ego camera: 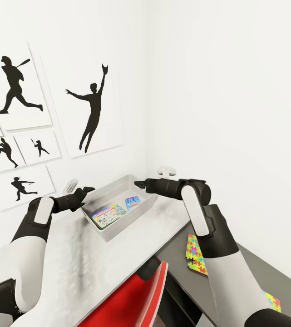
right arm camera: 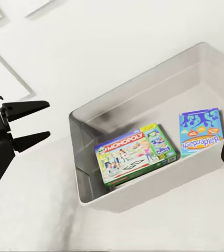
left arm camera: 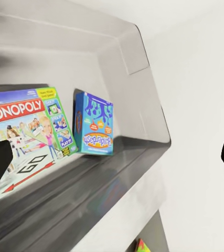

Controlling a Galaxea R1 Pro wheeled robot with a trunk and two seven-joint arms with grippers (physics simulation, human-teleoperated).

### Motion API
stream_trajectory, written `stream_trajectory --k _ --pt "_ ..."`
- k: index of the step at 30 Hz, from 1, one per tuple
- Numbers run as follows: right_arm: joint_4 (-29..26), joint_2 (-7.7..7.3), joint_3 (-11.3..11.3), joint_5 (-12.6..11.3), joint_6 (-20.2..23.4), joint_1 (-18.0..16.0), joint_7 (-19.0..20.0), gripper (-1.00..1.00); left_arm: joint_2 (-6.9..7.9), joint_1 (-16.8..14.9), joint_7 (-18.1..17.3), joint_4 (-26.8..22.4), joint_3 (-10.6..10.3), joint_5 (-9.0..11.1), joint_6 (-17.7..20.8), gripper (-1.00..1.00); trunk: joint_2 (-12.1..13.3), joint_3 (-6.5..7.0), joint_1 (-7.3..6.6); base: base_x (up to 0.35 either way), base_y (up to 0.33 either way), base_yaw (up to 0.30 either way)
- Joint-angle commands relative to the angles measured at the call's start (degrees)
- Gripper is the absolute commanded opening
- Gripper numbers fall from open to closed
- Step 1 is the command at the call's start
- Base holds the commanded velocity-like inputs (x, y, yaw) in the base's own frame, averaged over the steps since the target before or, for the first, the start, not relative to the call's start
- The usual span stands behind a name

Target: Put all the toys in the child's room - the three board games (two on the bed and one on the table), the two jigsaw puzzles on the table, and the tennis ball on the table - inside the toy box on the table in the child's room.

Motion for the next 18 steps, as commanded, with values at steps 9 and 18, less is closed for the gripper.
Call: stream_trajectory --k 9,18 --pt "2.4 0.02 -0.2 -0.2 0.2 0.0 0.0 1.0 -0.06 -0.1 -0.4 0.0 0.2 -0.4 0.3 1.0 -0.1 -0.11 0.03 0.0 0.0 0.0" --pt "2.3 0.02 -0.1 -0.3 0.2 0.0 0.0 1.0 0.02 0.0 -0.4 0.0 0.2 -0.4 0.3 1.0 -0.1 -0.11 0.03 0.0 0.0 0.0"
